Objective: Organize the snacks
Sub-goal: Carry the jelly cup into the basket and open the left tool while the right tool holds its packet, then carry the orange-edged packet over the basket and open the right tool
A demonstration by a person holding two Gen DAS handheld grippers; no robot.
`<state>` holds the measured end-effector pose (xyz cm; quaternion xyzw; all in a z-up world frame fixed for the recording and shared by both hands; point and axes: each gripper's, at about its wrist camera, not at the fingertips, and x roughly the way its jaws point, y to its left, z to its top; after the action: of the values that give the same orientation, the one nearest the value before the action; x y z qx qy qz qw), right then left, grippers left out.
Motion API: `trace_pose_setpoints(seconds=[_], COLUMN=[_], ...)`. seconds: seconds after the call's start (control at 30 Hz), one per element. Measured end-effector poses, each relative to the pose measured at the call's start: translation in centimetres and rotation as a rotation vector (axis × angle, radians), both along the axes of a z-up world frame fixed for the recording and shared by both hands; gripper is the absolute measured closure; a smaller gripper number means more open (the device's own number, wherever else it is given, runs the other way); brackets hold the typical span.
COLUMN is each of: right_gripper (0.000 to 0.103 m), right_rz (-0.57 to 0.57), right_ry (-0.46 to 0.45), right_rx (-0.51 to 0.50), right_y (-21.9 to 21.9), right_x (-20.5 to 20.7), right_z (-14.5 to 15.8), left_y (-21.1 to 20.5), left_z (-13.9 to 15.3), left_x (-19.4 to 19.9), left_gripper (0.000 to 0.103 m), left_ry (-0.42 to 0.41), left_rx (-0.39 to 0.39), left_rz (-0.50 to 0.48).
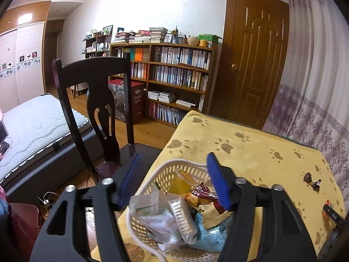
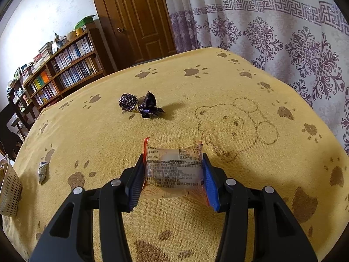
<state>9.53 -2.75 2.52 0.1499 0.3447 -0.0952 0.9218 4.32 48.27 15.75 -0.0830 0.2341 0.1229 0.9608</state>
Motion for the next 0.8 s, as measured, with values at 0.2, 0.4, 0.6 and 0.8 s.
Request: trace_pose_setpoints(seconds=[0.2,0.4,0.6,0.8], right_gripper=[0.054,0.054,0.054,0.054], right_rz=[0.011,0.203,0.451,0.684], right_ry=[-0.027,-0.09,-0.173,-0.188], right_rx=[0.012,0.046,0.043,0.061], right_y=[1.5,8.0,16.8,25.3], right_x=[-0.8,-1.6,-2.7,-3.3], right_z=[1.2,4.5,8.2,10.2], left_y=[0.6,1.2,2.2,3.3], left_z=[1.3,2.1,2.7,3.0], left_x=[-1.4,-2.6,-3.1,-3.4], left_gripper=[0.021,0.017,0.014,0.014], left_ry=[-0.05,-0.09,-0.111,-0.118], left_rx=[0.035,0.035,0.044,0.03], left_rz=[0.012,0.011,0.05,0.079])
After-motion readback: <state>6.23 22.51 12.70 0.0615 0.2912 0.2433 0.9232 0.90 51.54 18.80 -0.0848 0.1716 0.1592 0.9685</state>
